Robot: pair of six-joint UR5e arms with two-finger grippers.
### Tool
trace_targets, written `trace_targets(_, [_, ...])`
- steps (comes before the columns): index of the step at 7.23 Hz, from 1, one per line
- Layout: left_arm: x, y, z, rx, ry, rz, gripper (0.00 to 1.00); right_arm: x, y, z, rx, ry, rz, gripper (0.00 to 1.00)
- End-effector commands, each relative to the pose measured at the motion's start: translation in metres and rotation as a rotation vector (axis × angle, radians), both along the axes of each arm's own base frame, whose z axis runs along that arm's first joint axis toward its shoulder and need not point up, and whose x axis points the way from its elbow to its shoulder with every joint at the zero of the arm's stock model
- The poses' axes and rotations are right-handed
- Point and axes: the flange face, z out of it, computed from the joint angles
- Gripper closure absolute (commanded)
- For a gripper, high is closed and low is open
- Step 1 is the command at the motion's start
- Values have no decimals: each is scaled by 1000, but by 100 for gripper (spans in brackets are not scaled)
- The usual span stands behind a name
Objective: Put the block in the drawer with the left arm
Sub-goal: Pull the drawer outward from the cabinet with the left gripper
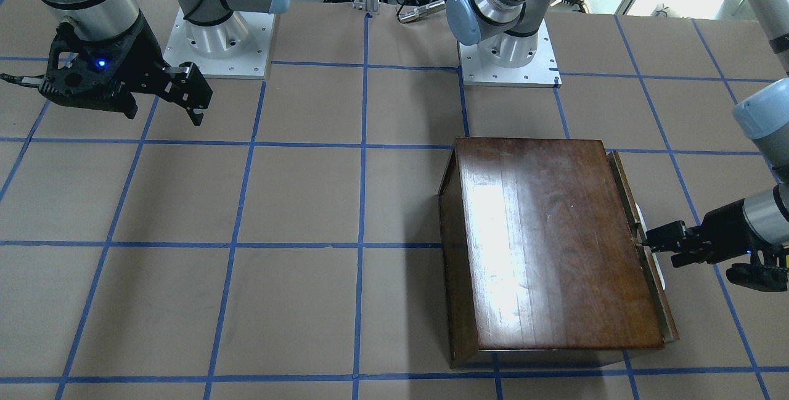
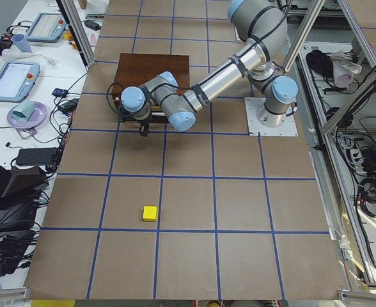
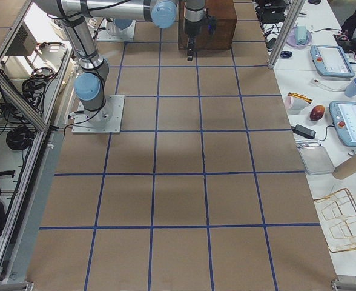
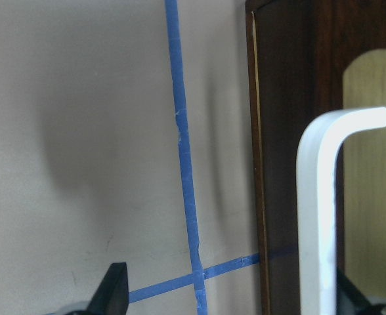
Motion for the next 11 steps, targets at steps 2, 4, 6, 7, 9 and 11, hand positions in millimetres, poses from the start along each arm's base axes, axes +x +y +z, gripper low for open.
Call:
trace_targets(2, [2,-2,2,-10,-10,-29,0,-1,0,-1,1,0,-1,0])
trace_targets(4, [6,-3,4,-12,-22,-33,0,0,0,0,0,0,0,0])
trace_targets(6, [12,-5,6,-18,-36,-52,0,0,0,-1,1,0,0,0])
trace_targets(7, [13,-6,3,-16,-34,-52,0,-1,0,0,0,0,-1,0])
trace_targets(9, [17,-7,2,-19,-39,-69,0,0,0,0,0,0,0,0])
trace_targets(11, [20,-10,5,-25,-46,-68,0,0,0,0,0,0,0,0])
